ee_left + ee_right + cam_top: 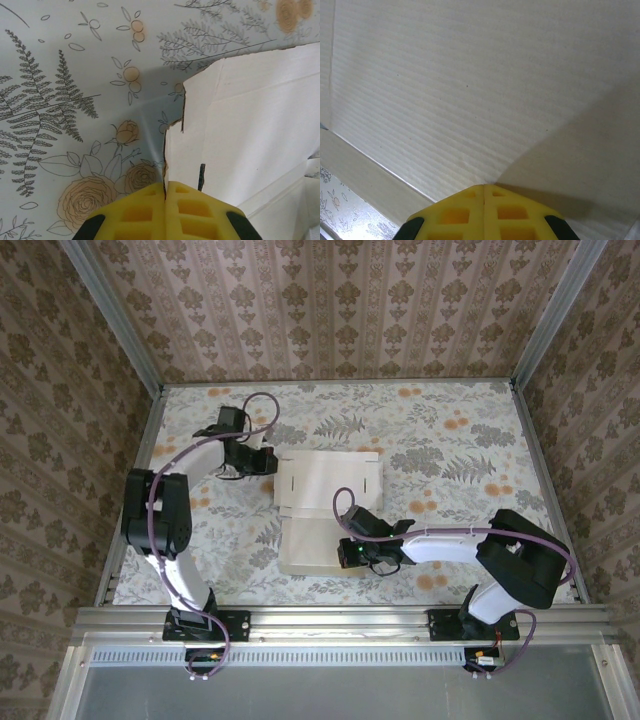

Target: Fold the paper box

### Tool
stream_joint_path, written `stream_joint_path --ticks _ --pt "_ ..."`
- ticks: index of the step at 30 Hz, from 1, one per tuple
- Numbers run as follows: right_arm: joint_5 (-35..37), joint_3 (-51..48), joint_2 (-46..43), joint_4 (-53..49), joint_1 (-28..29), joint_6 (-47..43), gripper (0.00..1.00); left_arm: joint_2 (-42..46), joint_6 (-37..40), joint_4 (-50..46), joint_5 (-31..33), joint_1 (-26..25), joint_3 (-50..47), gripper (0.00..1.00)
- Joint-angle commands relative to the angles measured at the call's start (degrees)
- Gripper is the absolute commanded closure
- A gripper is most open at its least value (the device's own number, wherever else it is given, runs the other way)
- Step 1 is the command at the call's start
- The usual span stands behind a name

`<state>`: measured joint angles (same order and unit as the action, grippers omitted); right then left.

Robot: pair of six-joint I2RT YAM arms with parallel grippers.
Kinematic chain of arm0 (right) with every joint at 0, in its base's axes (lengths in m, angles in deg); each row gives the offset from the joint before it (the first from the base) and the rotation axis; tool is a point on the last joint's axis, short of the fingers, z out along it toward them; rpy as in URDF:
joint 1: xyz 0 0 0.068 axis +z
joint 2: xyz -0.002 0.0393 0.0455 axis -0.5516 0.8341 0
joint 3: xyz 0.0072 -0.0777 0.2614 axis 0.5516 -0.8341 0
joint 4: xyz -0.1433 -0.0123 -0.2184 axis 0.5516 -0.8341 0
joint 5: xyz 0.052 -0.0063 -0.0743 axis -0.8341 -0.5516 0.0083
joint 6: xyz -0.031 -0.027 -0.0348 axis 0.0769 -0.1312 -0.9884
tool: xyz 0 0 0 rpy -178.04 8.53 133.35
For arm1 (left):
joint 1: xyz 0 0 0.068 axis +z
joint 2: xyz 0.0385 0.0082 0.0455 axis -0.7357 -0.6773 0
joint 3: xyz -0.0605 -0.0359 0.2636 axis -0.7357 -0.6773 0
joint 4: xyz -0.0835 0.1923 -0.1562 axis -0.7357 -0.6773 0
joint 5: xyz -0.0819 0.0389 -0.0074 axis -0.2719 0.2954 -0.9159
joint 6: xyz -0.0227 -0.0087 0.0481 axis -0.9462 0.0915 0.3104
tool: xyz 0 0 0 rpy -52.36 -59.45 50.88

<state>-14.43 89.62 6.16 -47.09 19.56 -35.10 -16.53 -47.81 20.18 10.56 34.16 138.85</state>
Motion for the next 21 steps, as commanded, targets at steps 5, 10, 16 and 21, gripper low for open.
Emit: stream_joint_path --ticks 5,10,16,21 --pt "2.77 -0.27 2.20 -2.38 -0.06 0.24 0.99 -0.50 1.98 -2.22 1.89 -0.28 1.03 1.00" --pt "3.40 -0.18 3.26 -2.30 -0.08 1.23 0.99 2.07 -0.09 -3.99 1.64 -1.16 -0.56 1.00" --pt "4.06 -0.11 3.68 -1.90 -0.12 2.07 0.99 5.31 -1.46 -5.40 3.34 -2.42 -3.62 1.00" --pt "4.73 -0.26 3.86 -2.12 -0.13 2.56 0.99 7.76 -2.39 -5.94 3.79 -3.29 -5.01 1.00"
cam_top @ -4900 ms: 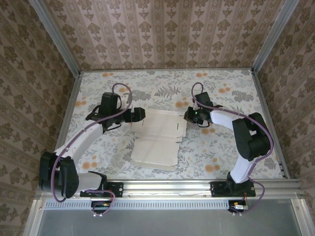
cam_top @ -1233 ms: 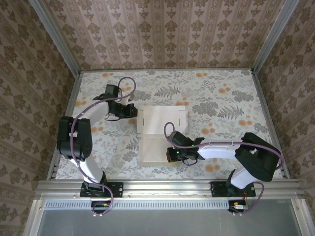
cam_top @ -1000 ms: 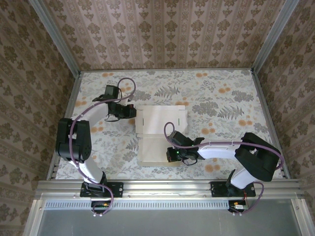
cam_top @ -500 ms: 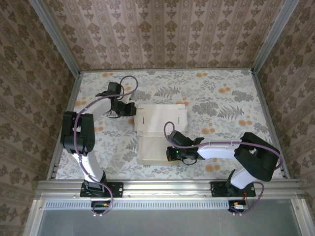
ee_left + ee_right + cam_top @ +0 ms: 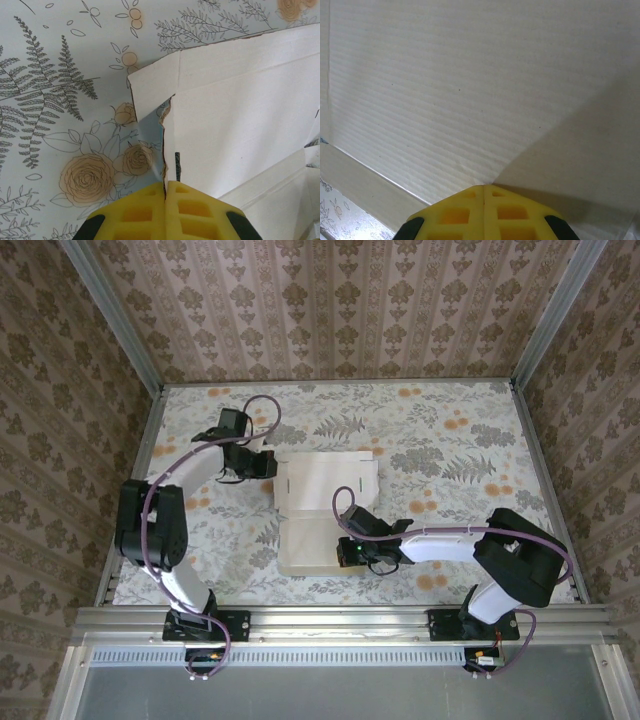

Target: Fold the paper box

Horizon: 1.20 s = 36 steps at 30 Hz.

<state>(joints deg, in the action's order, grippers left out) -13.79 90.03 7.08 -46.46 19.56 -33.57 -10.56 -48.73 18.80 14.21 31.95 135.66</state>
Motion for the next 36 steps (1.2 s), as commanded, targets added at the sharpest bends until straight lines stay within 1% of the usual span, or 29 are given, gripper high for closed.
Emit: stream_joint_path --ticks 1,6,10,17,24,27,29,32,36 --pt "4.28 -0.74 2.80 -2.76 -0.09 1.11 0.99 2.33 -1.53 -4.56 0.31 -1.37 -2.10 1.00" --pt "4.75 -1.07 2.38 -2.66 -0.08 1.76 0.99 4.87 -1.60 -3.83 2.06 -2.96 -4.63 1.00" --pt "5.32 -1.30 2.08 -2.83 -0.13 2.08 1.00 7.31 -2.01 -1.32 3.66 -4.79 -7.70 1.00" --pt "6.29 -1.48 1.85 -3.10 -0.13 2.65 1.00 13.86 -3.20 0.01 8.97 -7.68 -12.66 1.00" --pt "6.47 -1.74 1.31 -2.71 -0.11 2.89 1.00 19.42 -5.43 1.64 11.08 -9.39 -18.18 1.00" --pt "6.47 -1.61 1.36 -2.75 -0.13 2.92 1.00 20.49 -6.96 2.60 11.26 -10.33 -19.72 1.00" --pt "6.38 -1.57 1.49 -2.75 -0.12 2.85 1.00 20.76 -8.19 2.91 11.27 -12.53 -20.31 1.00" --pt "6.45 -1.59 1.39 -2.75 -0.07 2.91 1.00 21.03 -9.65 2.67 11.99 -13.82 -21.10 1.00" --pt "6.69 -1.99 1.08 -2.38 -0.11 3.26 1.00 20.87 -10.64 2.87 14.52 -14.79 -22.63 1.00"
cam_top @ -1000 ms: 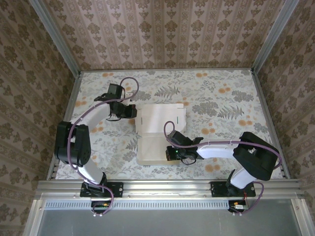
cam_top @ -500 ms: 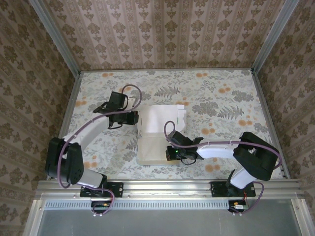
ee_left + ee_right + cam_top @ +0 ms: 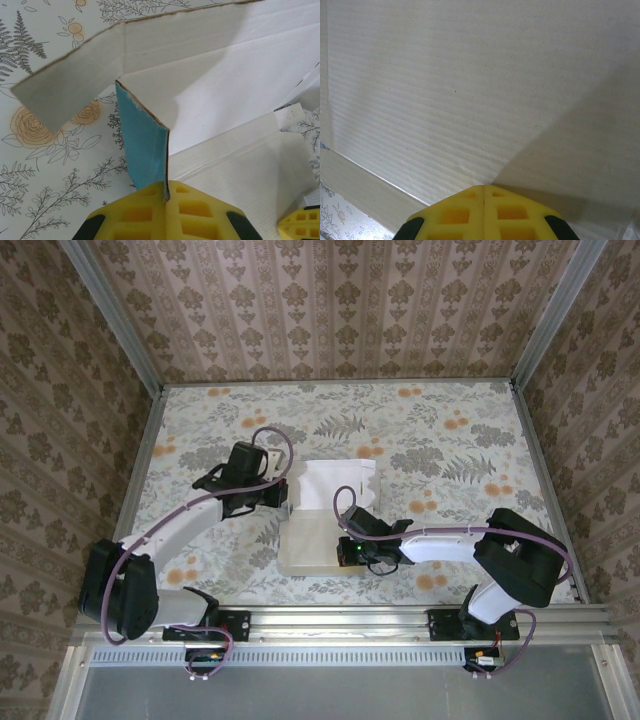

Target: Fold the paper box

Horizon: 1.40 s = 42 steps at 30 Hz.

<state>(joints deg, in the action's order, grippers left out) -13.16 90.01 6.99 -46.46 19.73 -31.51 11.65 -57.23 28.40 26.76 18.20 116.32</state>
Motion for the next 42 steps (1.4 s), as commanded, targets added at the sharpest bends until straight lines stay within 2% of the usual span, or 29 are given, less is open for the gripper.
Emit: stream_joint_path --ticks 1,11,25,32,42 --pt "6.13 -1.98 1.10 -2.42 -0.25 1.30 1.00 -1.44 -2.30 -6.87 2.68 -1.15 -3.60 1.00" --pt "6.36 -2.03 0.61 -2.61 -0.22 1.10 1.00 1.39 -2.15 -11.44 8.58 -2.27 -3.10 1.00" --pt "6.53 -2.15 0.03 -2.40 -0.19 1.26 1.00 2.51 -5.97 -11.43 10.83 -6.74 -5.83 1.00" --pt "6.89 -2.99 -1.48 -2.07 -0.20 1.16 0.99 2.93 -5.72 -14.27 14.81 -7.46 -5.48 1.00" --pt "6.71 -3.70 -1.90 -0.74 0.27 1.39 0.99 4.44 -6.58 -14.64 15.85 -9.28 -6.38 1.00"
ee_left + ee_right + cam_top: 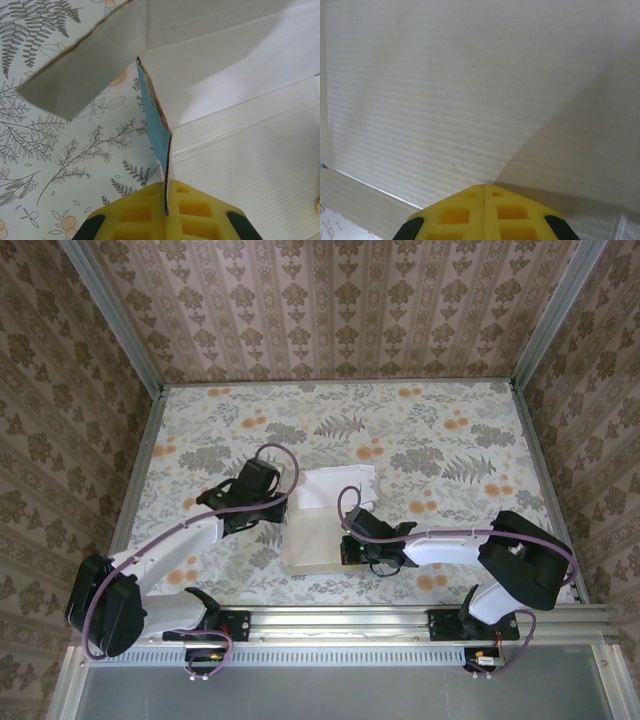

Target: Fold the paper box

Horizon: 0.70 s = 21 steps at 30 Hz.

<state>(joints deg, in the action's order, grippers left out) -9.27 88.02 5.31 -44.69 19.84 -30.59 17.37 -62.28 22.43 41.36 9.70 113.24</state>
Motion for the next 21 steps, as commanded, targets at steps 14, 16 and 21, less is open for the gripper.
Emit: stream_joint_path --ticks 14,16,21 --pt "-0.13 -1.89 -9.13 -0.66 0.70 -6.97 0.97 0.56 0.94 -5.01 2.36 -3.67 -6.11 1.00" --pt "0.18 -0.34 -12.88 -4.03 0.56 -10.29 0.95 0.66 1.85 -3.71 1.62 -3.67 -6.58 0.99" --pt "-2.49 4.63 -20.66 -12.96 -2.34 -17.26 0.90 0.39 4.21 -1.27 0.54 -3.68 -6.70 0.98"
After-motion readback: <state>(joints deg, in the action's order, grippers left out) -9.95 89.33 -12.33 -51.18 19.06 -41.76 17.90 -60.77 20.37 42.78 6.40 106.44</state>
